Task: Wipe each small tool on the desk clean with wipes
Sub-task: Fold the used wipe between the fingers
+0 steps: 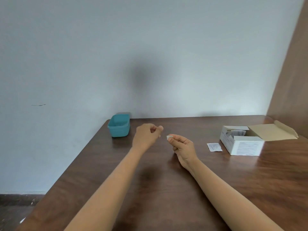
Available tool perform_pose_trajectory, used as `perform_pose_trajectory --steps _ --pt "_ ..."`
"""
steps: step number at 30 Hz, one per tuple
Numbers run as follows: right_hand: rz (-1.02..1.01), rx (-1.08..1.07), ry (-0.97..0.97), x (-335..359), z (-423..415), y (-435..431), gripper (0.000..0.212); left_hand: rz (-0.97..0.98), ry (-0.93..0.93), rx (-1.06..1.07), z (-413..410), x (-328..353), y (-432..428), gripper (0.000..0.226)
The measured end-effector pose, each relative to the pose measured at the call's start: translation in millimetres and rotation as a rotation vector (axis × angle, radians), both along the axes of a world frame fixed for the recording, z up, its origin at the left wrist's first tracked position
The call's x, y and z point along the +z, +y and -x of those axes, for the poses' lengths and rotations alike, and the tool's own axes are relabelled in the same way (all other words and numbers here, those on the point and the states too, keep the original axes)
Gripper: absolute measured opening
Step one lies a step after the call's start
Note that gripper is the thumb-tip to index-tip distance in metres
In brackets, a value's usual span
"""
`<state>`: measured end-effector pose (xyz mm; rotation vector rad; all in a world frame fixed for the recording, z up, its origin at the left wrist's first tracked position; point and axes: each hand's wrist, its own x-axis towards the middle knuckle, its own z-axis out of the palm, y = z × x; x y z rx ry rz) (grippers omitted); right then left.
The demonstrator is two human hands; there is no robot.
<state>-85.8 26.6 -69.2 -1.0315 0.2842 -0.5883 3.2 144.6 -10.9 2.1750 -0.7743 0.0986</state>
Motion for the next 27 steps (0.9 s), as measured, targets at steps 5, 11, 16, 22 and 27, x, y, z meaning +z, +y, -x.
perform_pose_trajectory --steps 5,11,16,22,27 --pt "-0.014 0.022 0.004 -2 37 -9 0.013 0.187 0.204 -0.093 40 -27 -13 0.035" --pt "0.149 0.023 0.094 -2 74 -25 0.019 0.338 0.370 -0.226 73 -37 -33 0.029" --pt "0.399 -0.057 0.213 2 102 -39 0.024 0.305 0.381 -0.377 86 -41 -44 0.020" --pt "0.492 -0.105 0.263 -2 118 -55 0.025 0.295 0.418 -0.432 91 -46 -57 0.003" --pt "0.420 -0.065 0.237 1 119 -61 0.014 0.295 0.461 -0.484 90 -42 -68 0.004"
